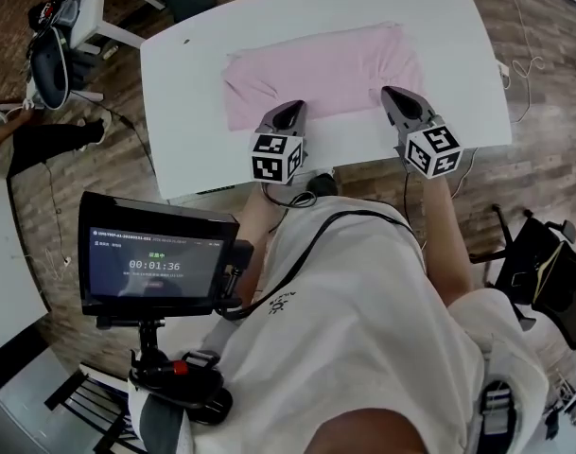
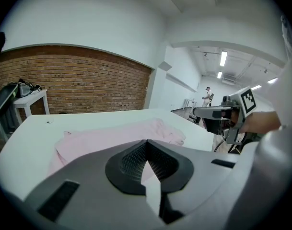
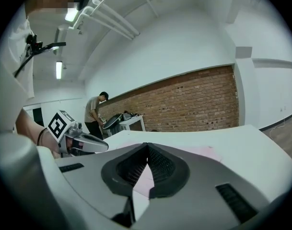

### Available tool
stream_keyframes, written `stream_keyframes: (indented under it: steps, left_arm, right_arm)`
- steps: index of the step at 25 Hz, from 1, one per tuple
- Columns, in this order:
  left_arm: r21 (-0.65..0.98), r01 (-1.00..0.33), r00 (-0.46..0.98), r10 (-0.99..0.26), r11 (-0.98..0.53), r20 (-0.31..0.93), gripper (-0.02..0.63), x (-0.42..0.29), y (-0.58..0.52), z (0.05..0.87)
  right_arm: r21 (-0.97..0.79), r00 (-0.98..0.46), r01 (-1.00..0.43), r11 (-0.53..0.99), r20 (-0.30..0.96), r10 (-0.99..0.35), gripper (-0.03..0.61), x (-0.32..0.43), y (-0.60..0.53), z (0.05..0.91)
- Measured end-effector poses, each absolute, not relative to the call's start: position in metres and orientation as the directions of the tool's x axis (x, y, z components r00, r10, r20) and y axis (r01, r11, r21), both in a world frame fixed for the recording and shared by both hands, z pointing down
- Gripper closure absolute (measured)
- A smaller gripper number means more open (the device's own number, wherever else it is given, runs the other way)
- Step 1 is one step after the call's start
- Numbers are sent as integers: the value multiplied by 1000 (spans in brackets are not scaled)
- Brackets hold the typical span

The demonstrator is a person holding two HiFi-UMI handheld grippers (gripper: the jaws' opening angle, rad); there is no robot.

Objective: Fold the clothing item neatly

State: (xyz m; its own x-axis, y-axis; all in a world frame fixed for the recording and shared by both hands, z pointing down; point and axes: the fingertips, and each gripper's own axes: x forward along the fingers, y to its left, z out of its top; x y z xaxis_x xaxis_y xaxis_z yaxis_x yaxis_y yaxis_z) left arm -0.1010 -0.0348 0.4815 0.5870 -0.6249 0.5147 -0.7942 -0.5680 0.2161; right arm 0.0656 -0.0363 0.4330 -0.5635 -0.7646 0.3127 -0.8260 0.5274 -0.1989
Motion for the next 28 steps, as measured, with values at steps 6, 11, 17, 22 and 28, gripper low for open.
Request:
stream_keyframes:
  steps: [6, 11, 17, 22, 28]
  left_arm:
    - [236, -841, 537, -699, -487, 473, 612, -61, 50, 458]
    - [203, -870, 490, -742, -449, 457, 612, -47, 102, 446]
    - [182, -896, 444, -795, -406, 414, 612, -35, 172, 423]
    - [172, -905, 424, -803, -388, 418, 612, -29, 220, 409]
    - [133, -913, 406, -826, -386, 392, 612, -30, 252, 388]
  right_arm:
    - [-158, -600, -799, 581, 283, -748, 575, 110, 47, 419]
    - [-134, -612, -789, 600, 270, -744, 575, 131, 94, 411]
    - [-125, -651, -757, 642, 226, -724, 575, 147, 153, 390]
    - [-136, -666, -744, 655, 232, -709, 575, 153, 200, 383]
    - [-131, -675, -737, 663, 196, -712, 575, 159, 242, 368]
